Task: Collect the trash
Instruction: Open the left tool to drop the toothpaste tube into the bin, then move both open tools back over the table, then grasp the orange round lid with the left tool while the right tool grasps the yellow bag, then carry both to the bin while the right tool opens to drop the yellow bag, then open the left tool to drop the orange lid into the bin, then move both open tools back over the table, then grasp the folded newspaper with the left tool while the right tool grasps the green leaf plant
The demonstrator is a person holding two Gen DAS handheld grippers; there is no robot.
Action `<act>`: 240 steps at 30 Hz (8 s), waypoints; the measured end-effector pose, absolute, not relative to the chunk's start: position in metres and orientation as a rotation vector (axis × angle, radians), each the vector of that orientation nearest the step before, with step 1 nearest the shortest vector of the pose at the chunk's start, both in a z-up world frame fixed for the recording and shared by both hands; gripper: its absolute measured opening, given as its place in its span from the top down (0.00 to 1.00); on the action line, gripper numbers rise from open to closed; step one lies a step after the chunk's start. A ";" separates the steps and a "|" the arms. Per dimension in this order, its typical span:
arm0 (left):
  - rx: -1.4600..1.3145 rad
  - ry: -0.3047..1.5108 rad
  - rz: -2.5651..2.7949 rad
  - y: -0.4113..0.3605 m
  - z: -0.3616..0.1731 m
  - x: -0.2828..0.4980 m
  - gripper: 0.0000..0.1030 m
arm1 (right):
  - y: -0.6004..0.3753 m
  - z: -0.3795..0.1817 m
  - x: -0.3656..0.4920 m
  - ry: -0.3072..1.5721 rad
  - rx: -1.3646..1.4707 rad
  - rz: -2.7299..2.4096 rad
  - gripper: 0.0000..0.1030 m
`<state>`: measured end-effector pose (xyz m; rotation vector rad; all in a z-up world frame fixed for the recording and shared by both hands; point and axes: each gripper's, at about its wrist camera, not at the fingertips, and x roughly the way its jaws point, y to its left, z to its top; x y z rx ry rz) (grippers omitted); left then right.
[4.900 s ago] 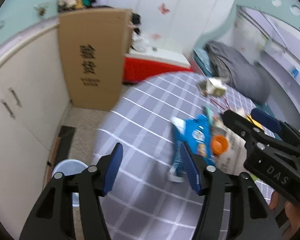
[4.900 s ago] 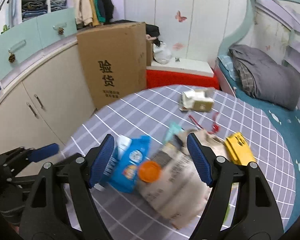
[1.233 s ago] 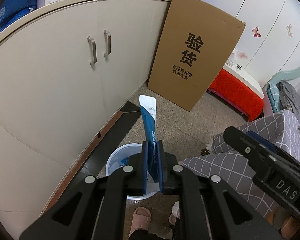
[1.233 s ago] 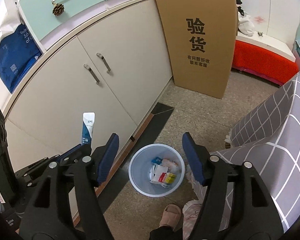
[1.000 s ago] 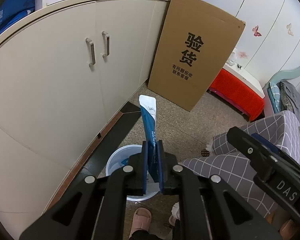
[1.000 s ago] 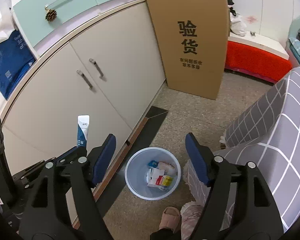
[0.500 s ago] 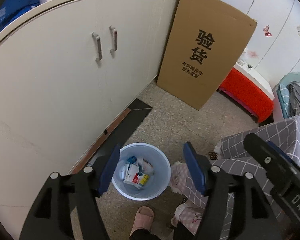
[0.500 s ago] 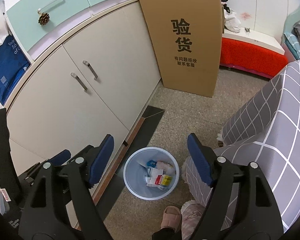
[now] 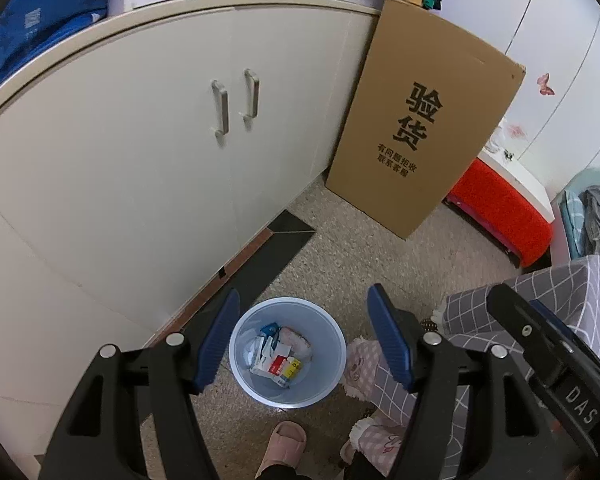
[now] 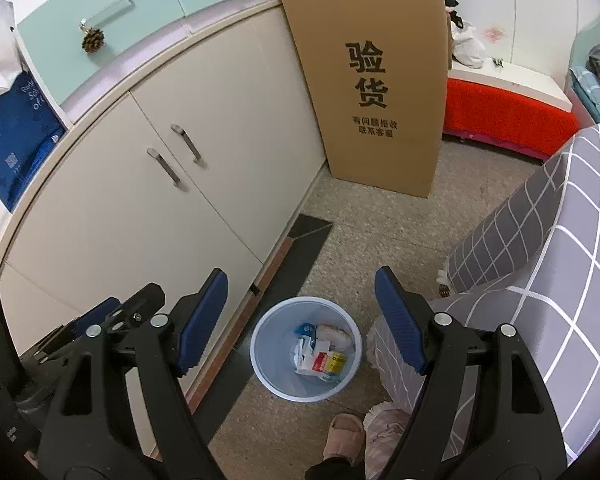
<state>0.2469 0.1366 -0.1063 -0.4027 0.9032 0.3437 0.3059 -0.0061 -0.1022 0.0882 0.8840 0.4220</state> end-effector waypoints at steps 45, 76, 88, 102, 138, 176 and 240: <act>-0.110 0.965 -0.370 -0.232 -0.041 0.261 0.69 | -0.436 -0.041 0.201 0.789 0.289 -0.117 0.24; -0.192 0.811 -0.269 -0.151 -0.005 0.234 0.72 | -0.408 0.016 0.182 0.594 0.055 -0.272 0.71; -0.273 0.762 -0.175 -0.061 0.001 0.224 0.72 | -0.253 0.014 0.213 0.687 0.075 0.172 0.71; -0.352 0.774 0.064 0.089 -0.038 0.215 0.72 | -0.045 -0.051 0.255 0.867 -0.020 0.512 0.71; -0.378 0.905 0.179 0.134 -0.113 0.248 0.72 | -0.006 -0.102 0.288 0.850 -0.001 0.410 0.27; -0.458 0.906 0.262 0.146 -0.105 0.244 0.41 | -0.014 -0.099 0.292 0.878 0.070 0.438 0.26; 0.017 0.681 -0.307 -0.202 0.012 0.194 1.00 | -0.384 -0.061 0.197 0.788 0.172 -0.020 0.26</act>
